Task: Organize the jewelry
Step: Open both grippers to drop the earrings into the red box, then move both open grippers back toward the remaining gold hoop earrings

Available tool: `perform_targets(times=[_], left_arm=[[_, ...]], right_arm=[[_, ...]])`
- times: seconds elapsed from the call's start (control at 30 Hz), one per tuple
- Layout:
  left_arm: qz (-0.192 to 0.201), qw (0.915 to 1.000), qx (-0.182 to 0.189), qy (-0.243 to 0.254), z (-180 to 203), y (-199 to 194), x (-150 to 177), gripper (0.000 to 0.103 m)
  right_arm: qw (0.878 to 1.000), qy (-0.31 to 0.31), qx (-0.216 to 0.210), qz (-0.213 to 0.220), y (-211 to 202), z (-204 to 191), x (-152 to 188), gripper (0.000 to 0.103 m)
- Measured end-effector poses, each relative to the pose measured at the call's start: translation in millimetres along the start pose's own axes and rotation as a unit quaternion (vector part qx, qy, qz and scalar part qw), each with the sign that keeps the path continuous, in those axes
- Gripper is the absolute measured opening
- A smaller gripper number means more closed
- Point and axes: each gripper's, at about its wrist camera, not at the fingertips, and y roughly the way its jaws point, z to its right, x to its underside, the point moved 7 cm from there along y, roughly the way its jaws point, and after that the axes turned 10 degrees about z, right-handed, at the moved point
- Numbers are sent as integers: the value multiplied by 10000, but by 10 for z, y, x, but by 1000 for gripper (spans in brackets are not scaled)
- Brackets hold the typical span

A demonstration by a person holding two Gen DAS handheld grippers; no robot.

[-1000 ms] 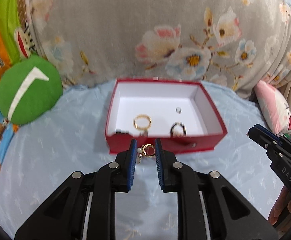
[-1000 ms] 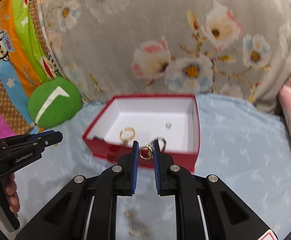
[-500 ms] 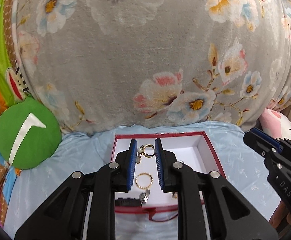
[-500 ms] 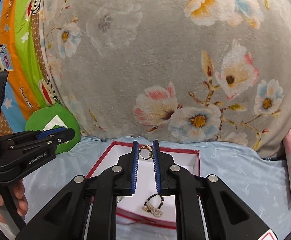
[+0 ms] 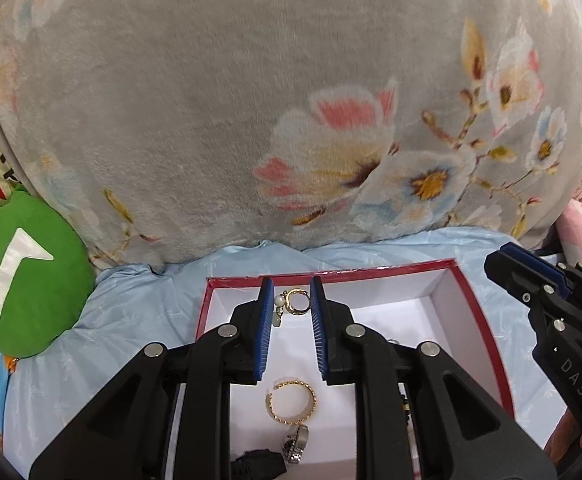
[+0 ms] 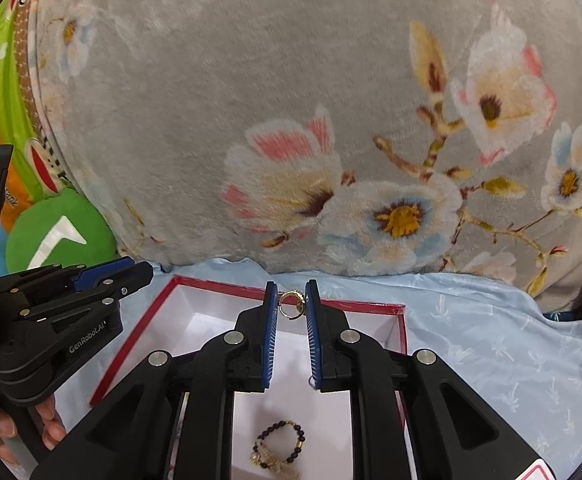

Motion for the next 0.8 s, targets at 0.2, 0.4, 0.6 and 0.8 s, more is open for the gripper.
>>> perform_targets(times=[0.2,0.4,0.6,0.8], left_arm=[[-177,9998,-80,-40,-17,387,128,18],[-414,9989,-191,44,-3,670,281,19],[-458,9983,-352,-20,-44,739,362,55],[-363,9985,-406,-31,-50,625,314,63]], right_arm=[[9996,-102,45,-264,406,27,199,13],[9986,56,17,-519,693,98,383,20],[9992,101,143,-371,679,147,416,46],[9994,274,129,-185,438,189,378,51]])
